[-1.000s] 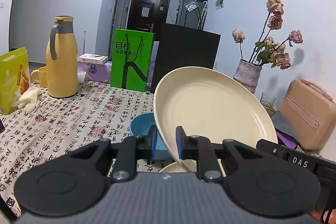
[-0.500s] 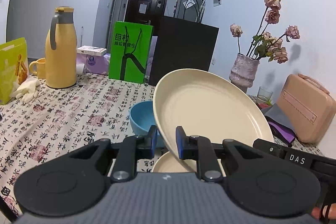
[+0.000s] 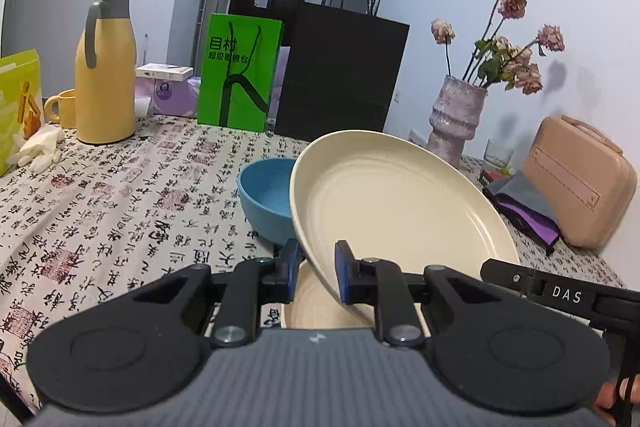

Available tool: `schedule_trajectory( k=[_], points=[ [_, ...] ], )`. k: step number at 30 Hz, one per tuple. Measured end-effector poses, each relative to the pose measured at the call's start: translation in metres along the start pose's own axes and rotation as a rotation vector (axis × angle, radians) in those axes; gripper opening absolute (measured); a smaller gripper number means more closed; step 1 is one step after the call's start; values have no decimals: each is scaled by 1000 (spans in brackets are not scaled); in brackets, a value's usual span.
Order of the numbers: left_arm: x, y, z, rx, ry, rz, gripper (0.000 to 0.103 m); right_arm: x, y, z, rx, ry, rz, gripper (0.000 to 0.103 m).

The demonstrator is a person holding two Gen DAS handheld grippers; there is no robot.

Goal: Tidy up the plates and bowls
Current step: 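Lower the held cream plate onto the stack of cream plates, then open both grippers to release the plate onto the stack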

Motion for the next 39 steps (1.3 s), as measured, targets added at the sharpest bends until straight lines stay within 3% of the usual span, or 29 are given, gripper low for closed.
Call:
schedule_trajectory(
  k=[28,39],
  points=[
    [3,-53,27,163,-26,4,20,-21,-41,16,118,-54,-6,15],
    [3,-64,34,192,-17,9,20,-23,-48,23,140,-71,-27,15]
  ],
)
Point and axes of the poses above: each gripper's, at about its wrist camera, not at the fingertips, and z roughly the way its jaws point, x to its left, y to its top, the point moved 8 cm from there along z, roughly the way its jaws point, and after that the axes turned 1 degree about -y, right-handed, at the moved point
